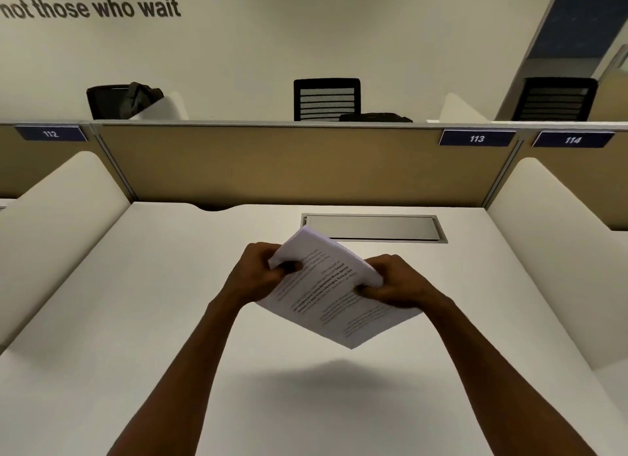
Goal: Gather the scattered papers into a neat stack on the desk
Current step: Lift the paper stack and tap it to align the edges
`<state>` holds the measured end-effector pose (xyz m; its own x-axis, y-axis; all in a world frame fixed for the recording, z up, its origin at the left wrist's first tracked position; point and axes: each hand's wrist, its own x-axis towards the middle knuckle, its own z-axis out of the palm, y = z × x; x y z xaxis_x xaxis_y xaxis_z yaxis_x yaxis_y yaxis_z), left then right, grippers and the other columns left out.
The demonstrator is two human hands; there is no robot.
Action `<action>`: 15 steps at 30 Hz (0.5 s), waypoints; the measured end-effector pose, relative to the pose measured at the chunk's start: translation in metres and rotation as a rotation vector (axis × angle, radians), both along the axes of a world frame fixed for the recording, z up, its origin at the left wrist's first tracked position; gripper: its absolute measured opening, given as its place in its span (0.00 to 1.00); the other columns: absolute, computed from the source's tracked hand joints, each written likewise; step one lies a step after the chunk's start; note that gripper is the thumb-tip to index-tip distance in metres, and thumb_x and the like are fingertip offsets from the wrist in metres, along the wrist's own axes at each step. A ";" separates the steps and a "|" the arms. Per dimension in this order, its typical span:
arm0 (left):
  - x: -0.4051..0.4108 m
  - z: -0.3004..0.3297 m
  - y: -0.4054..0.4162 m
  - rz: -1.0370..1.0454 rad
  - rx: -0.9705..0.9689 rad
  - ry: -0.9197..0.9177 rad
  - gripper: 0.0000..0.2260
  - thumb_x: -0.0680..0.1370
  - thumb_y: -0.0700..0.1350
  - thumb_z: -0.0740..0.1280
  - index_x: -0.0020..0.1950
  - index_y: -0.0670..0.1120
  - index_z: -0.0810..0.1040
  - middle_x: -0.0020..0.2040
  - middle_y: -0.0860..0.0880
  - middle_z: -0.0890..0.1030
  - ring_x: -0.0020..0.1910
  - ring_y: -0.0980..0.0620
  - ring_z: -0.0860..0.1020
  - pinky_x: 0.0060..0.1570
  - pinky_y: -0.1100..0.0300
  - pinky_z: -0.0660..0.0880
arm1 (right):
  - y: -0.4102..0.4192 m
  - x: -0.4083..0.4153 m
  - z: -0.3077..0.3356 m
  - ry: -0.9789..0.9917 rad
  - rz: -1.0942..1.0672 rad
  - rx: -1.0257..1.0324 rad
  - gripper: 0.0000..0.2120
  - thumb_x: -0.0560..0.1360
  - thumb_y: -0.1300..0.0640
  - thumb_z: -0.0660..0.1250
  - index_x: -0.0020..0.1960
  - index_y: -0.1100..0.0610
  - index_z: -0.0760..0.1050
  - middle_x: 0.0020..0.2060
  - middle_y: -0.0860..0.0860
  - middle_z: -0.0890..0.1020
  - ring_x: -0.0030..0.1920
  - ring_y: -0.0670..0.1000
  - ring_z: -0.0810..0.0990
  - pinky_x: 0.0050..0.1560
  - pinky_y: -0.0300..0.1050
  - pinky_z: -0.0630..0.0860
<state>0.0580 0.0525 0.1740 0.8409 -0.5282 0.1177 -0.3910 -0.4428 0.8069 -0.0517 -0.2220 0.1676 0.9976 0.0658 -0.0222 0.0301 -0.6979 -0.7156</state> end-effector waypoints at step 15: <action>-0.022 -0.092 0.035 0.206 -0.468 0.509 0.05 0.76 0.47 0.73 0.49 0.48 0.87 0.49 0.47 0.88 0.45 0.50 0.86 0.42 0.58 0.82 | -0.003 -0.027 -0.079 0.081 -0.362 0.947 0.17 0.66 0.64 0.78 0.53 0.55 0.83 0.52 0.58 0.86 0.54 0.62 0.84 0.48 0.51 0.82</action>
<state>0.0356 0.0873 0.0820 0.9289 -0.3428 -0.1399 0.1379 -0.0303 0.9900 -0.0784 -0.2247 0.0887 0.9589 -0.2139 -0.1863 -0.1438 0.1997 -0.9693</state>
